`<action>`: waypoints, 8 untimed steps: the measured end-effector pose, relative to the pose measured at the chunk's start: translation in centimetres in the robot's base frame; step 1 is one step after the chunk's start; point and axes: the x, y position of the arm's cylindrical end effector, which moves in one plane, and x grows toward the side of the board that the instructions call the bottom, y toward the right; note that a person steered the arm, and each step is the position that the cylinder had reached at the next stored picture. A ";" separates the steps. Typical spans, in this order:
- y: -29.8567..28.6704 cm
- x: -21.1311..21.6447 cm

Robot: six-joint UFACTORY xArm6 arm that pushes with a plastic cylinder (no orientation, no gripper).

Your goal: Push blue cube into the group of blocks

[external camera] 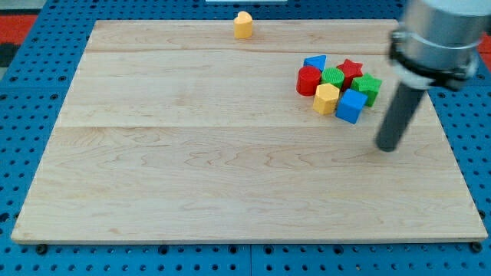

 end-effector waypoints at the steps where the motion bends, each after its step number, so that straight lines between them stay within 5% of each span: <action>1: 3.1 -1.8; 2: 3.2 -2.9; 4: -6.8 1.2; 5: -9.6 -0.3; 8: -5.4 -7.5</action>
